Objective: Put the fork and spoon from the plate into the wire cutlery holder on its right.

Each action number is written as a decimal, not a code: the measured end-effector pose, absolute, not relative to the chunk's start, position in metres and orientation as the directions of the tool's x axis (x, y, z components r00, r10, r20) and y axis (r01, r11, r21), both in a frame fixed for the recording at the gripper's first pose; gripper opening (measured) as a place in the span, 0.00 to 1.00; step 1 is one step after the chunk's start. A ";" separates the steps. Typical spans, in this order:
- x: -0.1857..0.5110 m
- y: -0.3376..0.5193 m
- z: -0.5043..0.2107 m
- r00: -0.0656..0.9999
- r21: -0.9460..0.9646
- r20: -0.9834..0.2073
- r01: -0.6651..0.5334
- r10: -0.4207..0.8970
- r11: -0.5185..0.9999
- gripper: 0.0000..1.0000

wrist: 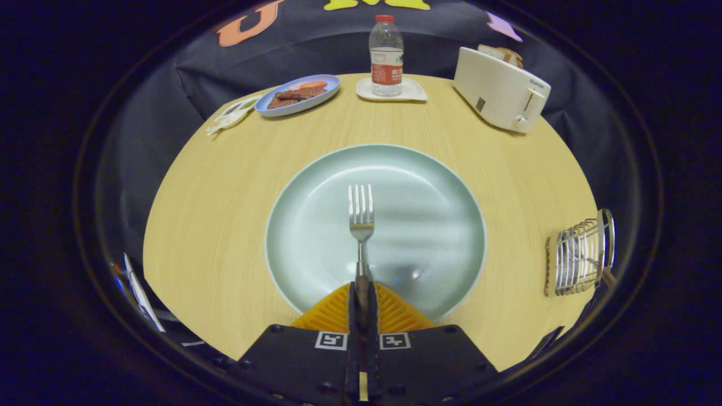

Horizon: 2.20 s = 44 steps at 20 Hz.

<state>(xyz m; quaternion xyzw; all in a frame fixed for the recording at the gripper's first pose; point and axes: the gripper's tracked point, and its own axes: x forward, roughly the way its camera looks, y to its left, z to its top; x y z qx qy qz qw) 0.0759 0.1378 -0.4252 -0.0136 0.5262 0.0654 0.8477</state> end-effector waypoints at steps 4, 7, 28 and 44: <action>0.070 0.126 -0.408 0.461 0.043 -0.880 -0.168 0.117 0.985 0.01; 0.068 0.115 -0.391 0.496 0.033 -0.857 -0.211 0.136 0.977 0.01; 0.037 -0.092 -0.317 0.616 0.061 -0.782 -0.072 0.092 0.996 0.01; 0.021 -0.124 -0.314 0.548 0.094 -0.834 0.020 0.068 0.995 0.06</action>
